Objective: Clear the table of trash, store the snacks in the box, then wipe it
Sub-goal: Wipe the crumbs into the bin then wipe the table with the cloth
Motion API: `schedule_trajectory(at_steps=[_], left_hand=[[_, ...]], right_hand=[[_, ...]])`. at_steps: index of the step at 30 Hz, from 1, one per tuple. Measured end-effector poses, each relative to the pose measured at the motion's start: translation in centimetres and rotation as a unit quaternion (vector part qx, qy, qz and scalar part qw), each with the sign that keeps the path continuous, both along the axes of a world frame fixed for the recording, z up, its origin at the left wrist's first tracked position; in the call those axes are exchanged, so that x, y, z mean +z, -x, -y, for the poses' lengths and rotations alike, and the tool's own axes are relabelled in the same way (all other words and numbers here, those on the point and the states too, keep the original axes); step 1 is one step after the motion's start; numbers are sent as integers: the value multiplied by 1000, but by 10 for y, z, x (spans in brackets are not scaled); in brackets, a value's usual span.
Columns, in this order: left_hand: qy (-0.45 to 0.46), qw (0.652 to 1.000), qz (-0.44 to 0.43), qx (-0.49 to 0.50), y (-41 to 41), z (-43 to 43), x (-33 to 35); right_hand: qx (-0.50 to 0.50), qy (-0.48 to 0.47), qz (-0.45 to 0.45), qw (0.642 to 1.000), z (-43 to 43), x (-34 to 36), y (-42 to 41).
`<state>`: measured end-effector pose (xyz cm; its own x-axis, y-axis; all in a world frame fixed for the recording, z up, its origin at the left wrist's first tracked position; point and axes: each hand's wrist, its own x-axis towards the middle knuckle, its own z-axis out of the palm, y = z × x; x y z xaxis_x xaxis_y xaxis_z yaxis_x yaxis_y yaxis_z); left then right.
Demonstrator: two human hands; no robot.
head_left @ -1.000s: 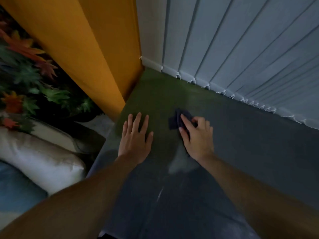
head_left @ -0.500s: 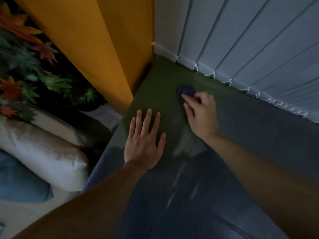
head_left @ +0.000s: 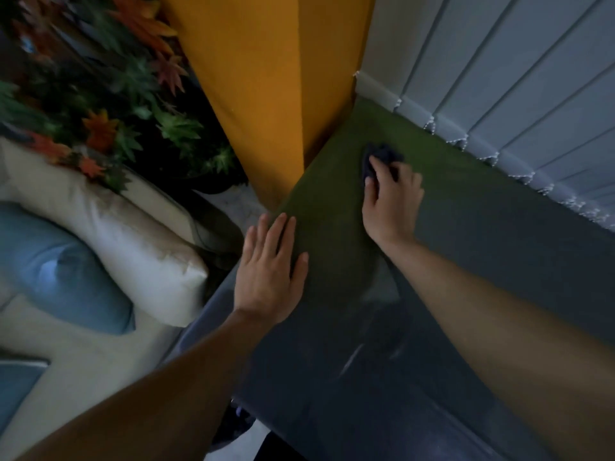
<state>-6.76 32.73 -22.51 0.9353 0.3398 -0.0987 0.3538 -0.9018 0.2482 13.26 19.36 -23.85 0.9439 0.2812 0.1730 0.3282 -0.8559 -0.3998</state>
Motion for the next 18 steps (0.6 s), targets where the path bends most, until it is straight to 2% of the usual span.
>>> schedule_trajectory(at_steps=[1,3,5,6,8,10,12,14,16,18], left_hand=[[-3,1000,-2,22,14,-7,0],[-5,998,-13,54,44,-18,-1],[4,996,-30,79,77,-24,-3],[8,995,-40,88,92,-24,-5],[6,994,-51,101,118,-21,-7],[6,991,-48,126,132,-17,-10],[14,985,-41,165,136,-12,-10],[17,982,-36,183,136,-9,-10],[13,982,-31,185,136,-8,-10],[12,982,-23,186,135,-8,-10]], right_hand=[[15,-14,-3,1000,-8,2,11],[131,-31,19,991,-16,2,39],[267,-16,35,963,-15,-2,59],[297,-5,43,954,-15,-3,59],[246,5,48,968,-21,-2,53],[127,6,19,992,-31,1,49],[93,-11,-9,996,-38,3,61],[164,-38,7,986,-39,2,88],[304,-61,20,951,-31,-4,116],[393,-59,26,917,-24,-12,127]])
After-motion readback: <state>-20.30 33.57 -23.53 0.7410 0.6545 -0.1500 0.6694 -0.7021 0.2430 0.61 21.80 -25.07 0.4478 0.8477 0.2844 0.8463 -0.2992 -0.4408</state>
